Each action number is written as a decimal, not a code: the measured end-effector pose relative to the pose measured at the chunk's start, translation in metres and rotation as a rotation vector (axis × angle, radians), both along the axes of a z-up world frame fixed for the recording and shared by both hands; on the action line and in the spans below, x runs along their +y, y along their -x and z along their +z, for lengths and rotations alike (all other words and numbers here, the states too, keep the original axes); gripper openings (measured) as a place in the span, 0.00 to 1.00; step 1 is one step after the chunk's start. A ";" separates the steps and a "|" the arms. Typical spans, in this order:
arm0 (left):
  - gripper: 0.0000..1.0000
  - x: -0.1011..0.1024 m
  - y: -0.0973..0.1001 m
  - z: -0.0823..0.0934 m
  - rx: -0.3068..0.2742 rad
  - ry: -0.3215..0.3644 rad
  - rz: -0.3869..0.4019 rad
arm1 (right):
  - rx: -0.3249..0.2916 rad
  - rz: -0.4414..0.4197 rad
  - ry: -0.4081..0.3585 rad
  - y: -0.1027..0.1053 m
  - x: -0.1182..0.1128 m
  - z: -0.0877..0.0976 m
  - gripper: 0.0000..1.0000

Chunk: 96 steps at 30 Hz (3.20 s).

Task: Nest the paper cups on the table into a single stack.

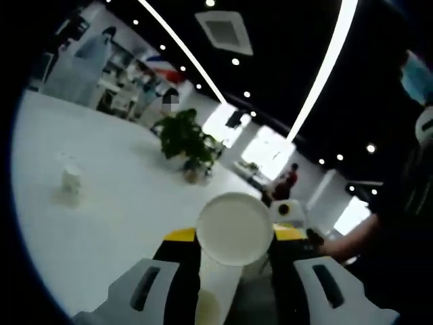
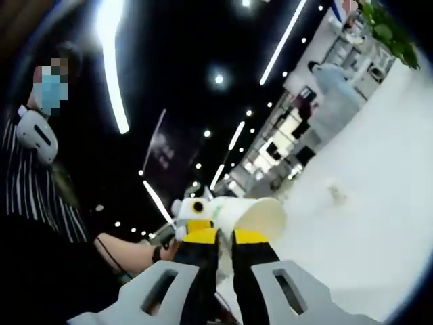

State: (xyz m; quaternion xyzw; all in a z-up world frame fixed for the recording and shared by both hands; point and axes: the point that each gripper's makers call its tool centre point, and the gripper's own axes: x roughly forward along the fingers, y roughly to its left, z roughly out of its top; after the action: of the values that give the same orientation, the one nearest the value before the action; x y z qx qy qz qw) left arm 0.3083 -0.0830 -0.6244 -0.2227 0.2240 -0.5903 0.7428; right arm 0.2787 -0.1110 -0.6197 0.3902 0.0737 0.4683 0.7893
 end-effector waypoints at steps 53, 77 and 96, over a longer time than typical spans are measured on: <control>0.90 0.027 -0.003 -0.017 -0.369 -0.167 0.119 | 0.093 0.086 0.047 0.005 0.001 -0.011 0.00; 0.98 0.068 -0.024 -0.040 -0.405 -0.295 0.287 | 0.084 0.058 0.322 0.000 -0.011 -0.028 0.00; 0.98 0.093 -0.031 -0.046 -0.377 -0.305 0.376 | -0.256 0.359 1.059 -0.007 -0.005 -0.006 0.00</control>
State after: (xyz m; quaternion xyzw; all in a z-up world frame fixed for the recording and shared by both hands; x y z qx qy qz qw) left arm 0.3398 0.0097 -0.6706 -0.0327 0.1228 -0.4330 0.8924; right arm 0.2859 -0.1157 -0.6261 -0.1366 0.2672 0.5376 0.7880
